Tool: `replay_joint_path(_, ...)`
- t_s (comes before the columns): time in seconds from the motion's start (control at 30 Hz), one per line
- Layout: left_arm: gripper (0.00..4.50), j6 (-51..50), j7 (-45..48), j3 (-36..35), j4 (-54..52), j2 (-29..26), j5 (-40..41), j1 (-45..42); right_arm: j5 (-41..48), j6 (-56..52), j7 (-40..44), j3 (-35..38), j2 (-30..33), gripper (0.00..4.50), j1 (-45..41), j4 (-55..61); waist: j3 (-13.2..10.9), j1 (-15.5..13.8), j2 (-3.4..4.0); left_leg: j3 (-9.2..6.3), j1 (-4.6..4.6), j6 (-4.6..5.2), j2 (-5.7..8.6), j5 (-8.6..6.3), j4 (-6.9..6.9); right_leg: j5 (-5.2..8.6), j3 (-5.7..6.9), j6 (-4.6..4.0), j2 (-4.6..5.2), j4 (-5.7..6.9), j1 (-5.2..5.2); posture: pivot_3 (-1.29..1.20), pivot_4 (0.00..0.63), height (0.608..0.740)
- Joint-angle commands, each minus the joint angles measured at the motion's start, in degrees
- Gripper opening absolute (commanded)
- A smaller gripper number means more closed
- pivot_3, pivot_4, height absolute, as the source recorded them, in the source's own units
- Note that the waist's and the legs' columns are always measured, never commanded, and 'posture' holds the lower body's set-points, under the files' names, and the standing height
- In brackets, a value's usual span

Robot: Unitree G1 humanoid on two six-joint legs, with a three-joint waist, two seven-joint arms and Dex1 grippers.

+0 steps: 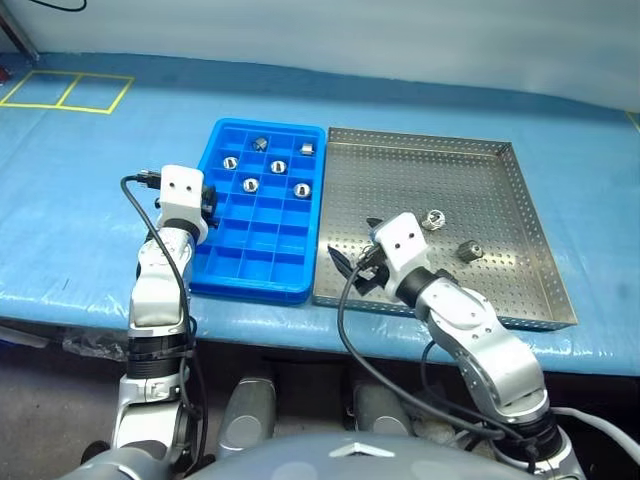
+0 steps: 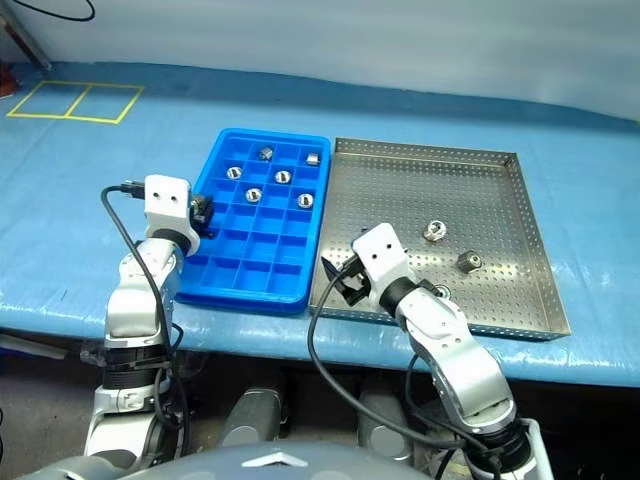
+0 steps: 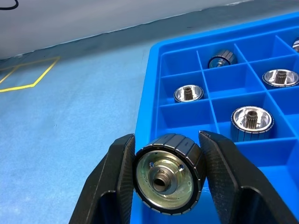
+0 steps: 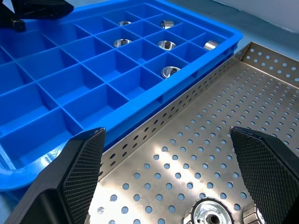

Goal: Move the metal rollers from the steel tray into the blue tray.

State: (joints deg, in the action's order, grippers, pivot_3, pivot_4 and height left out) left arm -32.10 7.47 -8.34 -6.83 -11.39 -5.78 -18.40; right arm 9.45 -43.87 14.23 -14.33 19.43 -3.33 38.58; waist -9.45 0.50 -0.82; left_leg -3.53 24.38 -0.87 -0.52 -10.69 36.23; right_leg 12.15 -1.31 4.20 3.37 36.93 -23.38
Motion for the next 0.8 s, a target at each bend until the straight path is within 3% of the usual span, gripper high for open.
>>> replay_joint_path(0.03,1.90,2.4,-0.6,0.0,1.4,0.2,1.3,-1.1,-0.5,1.5,0.0,0.4,-0.3,4.50,0.2,1.5,0.0,0.1,0.00,0.00,0.00,0.00,0.00,0.00,0.00,0.00,0.00,0.00,0.00,0.00,0.00,0.03,0.150,0.740)
replay_joint_path(0.23,1.90,3.0,-0.9,0.6,6.5,0.0,2.4,-3.0,-1.0,1.4,-0.9,1.0,-0.3,4.50,2.1,2.9,0.0,0.2,0.00,0.00,0.00,0.00,0.00,0.00,0.00,0.01,0.01,-0.02,0.00,0.01,-0.01,-0.01,0.150,0.740)
replay_joint_path(0.27,2.62,2.8,-0.7,0.6,6.3,0.1,2.8,-3.2,-1.1,1.3,-1.1,1.3,-0.4,4.50,2.5,3.3,0.0,0.2,-0.01,0.01,0.00,0.00,0.00,0.00,0.00,0.01,0.00,-0.02,0.00,0.00,-0.01,-0.02,0.150,0.740)
replay_joint_path(0.47,4.47,0.5,4.5,3.3,1.7,-0.5,6.4,-7.3,-0.6,-1.5,-1.9,4.8,-0.2,4.50,5.7,7.6,0.0,0.3,-0.01,0.01,0.03,0.00,-0.01,0.00,-0.01,0.00,0.01,-0.02,0.00,-0.01,-0.04,-0.03,0.150,0.740)
replay_joint_path(0.67,4.47,-2.9,21.9,11.8,0.9,-3.4,14.1,-14.0,-0.3,-4.3,-1.4,9.9,1.9,4.50,10.8,11.3,0.0,0.7,0.00,0.05,0.11,-0.01,0.04,0.01,0.04,0.01,-0.01,-0.03,0.04,-0.08,-0.04,-0.07,0.150,0.740)
replay_joint_path(0.8,4.47,-4.9,35.9,22.0,3.4,-6.8,16.5,-17.4,-0.8,-5.1,-2.2,13.3,2.3,4.50,14.3,12.5,0.0,1.7,0.02,0.08,0.07,0.00,0.01,0.01,-0.03,0.04,-0.03,-0.08,0.03,-0.05,-0.07,-0.10,0.150,0.740)
